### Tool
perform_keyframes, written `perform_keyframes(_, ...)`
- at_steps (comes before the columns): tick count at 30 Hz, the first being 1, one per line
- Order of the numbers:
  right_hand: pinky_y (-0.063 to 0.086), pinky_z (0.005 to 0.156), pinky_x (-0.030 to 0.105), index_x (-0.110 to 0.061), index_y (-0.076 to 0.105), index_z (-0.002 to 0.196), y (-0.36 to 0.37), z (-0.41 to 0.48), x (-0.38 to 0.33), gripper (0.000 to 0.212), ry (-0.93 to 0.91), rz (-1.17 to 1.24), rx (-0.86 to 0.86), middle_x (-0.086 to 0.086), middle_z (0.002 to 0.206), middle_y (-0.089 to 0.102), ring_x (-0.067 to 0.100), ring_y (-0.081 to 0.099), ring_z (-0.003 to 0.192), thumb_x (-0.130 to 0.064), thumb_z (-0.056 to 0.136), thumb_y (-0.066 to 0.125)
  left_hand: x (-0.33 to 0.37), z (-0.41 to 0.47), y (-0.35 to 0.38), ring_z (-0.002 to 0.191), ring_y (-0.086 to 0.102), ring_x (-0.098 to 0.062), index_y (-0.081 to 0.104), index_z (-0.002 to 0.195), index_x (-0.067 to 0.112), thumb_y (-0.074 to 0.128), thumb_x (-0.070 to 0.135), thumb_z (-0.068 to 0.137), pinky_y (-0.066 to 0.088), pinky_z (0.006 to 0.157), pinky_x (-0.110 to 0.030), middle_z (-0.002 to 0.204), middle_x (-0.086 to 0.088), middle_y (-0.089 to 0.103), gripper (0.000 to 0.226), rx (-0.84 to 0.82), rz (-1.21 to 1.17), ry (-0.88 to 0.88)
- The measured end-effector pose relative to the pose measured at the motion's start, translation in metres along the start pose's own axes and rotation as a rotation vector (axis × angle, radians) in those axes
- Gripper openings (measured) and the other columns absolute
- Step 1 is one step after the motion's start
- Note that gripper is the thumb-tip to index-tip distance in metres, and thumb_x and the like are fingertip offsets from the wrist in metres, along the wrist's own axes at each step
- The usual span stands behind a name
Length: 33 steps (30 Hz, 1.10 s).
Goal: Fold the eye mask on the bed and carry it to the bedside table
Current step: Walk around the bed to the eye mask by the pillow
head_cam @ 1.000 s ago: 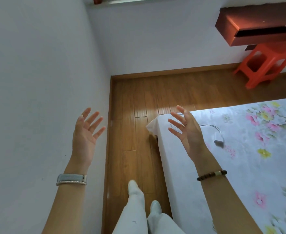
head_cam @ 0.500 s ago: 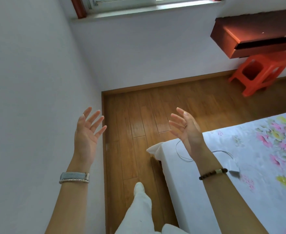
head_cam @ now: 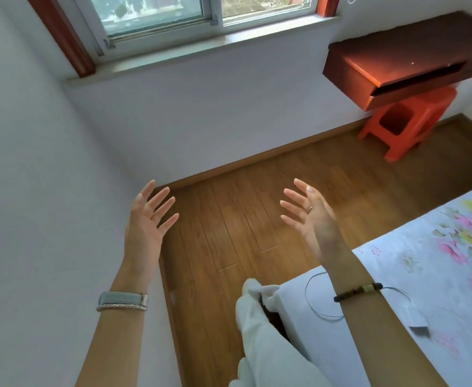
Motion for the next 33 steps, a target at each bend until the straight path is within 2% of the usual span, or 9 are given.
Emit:
perform_keyframes(8, 0.052, 0.099, 0.046, -0.031, 0.058, 0.13, -0.017, 0.125, -0.026, 0.035, -0.04, 0.118, 0.129, 0.003, 0.132, 0.064, 0.02, 0.065, 0.117, -0.041, 0.102, 0.04, 0.0, 0.148, 0.076, 0.129, 0.056, -0.022, 0.043, 0.145, 0.022, 0.035, 0.047, 0.098, 0.044, 0.106, -0.047, 0.142, -0.008, 0.055, 0.055, -0.128, 0.044, -0.026)
perform_keyframes(16, 0.05, 0.101, 0.048, -0.034, 0.06, 0.129, -0.061, 0.224, -0.072, 0.035, -0.065, 0.167, 0.27, 0.003, 0.133, 0.063, 0.021, 0.064, 0.119, -0.045, 0.1, 0.043, 0.015, 0.279, 0.199, 0.129, 0.055, -0.022, 0.043, 0.145, 0.022, 0.037, 0.052, 0.091, 0.042, 0.108, -0.048, 0.143, -0.006, 0.055, 0.062, -0.29, 0.085, -0.042)
perform_keyframes(22, 0.053, 0.097, 0.043, -0.041, 0.062, 0.124, -0.13, 0.245, -0.102, 0.032, -0.111, 0.18, 0.466, -0.001, 0.131, 0.066, 0.016, 0.068, 0.114, -0.047, 0.1, 0.043, -0.005, 0.335, 0.312, 0.128, 0.056, -0.024, 0.044, 0.144, 0.021, 0.032, 0.046, 0.1, 0.04, 0.11, -0.053, 0.142, -0.007, 0.055, 0.051, -0.492, 0.084, -0.094)
perform_keyframes(27, 0.051, 0.1, 0.044, -0.041, 0.062, 0.122, -0.188, 0.245, -0.123, 0.03, -0.154, 0.194, 0.641, 0.0, 0.132, 0.065, 0.017, 0.066, 0.117, -0.046, 0.101, 0.042, -0.023, 0.355, 0.412, 0.126, 0.058, -0.022, 0.047, 0.141, 0.025, 0.04, 0.054, 0.091, 0.045, 0.105, -0.045, 0.141, -0.003, 0.057, 0.058, -0.681, 0.105, -0.12)
perform_keyframes(33, 0.051, 0.099, 0.043, -0.034, 0.059, 0.128, -0.245, 0.249, -0.147, 0.032, -0.231, 0.26, 0.848, 0.001, 0.131, 0.065, 0.018, 0.066, 0.116, -0.04, 0.103, 0.039, -0.05, 0.379, 0.522, 0.129, 0.056, -0.023, 0.044, 0.144, 0.025, 0.036, 0.053, 0.093, 0.046, 0.104, -0.044, 0.144, -0.004, 0.054, 0.058, -0.906, 0.089, -0.156)
Point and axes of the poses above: each hand's wrist, its own z-axis towards the middle knuckle, its own y-axis out of the palm, x = y × z, the point moved 5 cm from there along z, towards the middle knuckle
